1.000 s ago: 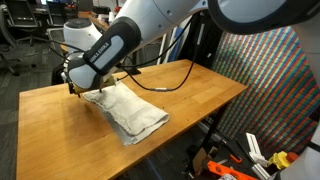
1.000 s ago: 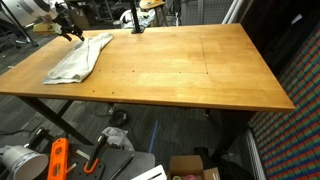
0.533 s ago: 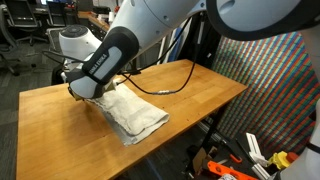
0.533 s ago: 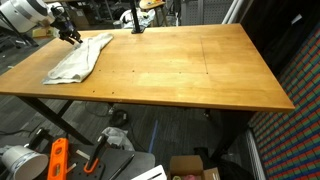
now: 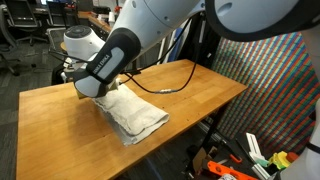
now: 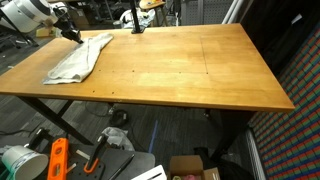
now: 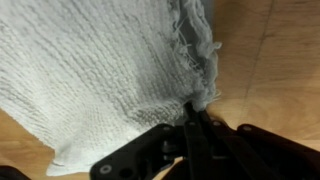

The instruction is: Fold the cloth

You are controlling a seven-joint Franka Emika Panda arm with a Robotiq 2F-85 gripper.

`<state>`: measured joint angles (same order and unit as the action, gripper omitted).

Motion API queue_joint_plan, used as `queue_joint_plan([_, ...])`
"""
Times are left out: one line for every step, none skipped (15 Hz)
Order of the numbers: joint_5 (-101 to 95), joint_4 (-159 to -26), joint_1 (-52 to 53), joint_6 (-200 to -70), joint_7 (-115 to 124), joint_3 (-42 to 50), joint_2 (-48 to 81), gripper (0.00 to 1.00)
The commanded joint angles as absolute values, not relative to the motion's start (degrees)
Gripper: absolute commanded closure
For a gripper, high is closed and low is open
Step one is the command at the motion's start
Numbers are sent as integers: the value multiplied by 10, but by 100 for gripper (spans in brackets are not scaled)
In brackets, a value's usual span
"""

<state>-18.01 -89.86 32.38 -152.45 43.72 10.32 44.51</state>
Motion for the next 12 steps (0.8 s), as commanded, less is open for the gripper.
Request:
queue_joint_plan([-179,-913,322,-1531,458,112,430,99])
queue_joint_plan([-178,-913,320,-1532,464,113,428,98])
queue_joint_plan([-175,-912,317,-1530,469,112,427,98])
queue_joint_plan([-169,-907,315,-1530,484,114,428,98])
queue_joint_plan([-163,-902,313,-1530,499,115,430,98])
queue_joint_plan([-156,-894,309,-1522,513,114,431,98])
queue_joint_plan([-153,-888,306,-1519,527,115,434,98])
queue_joint_plan([-151,-882,304,-1517,541,117,437,98])
queue_joint_plan([-150,-877,303,-1520,560,120,441,98])
queue_joint_plan([-149,-874,300,-1519,572,119,442,98])
queue_joint_plan([-149,-870,298,-1520,586,119,443,98])
queue_joint_plan([-149,-867,296,-1521,598,119,445,98])
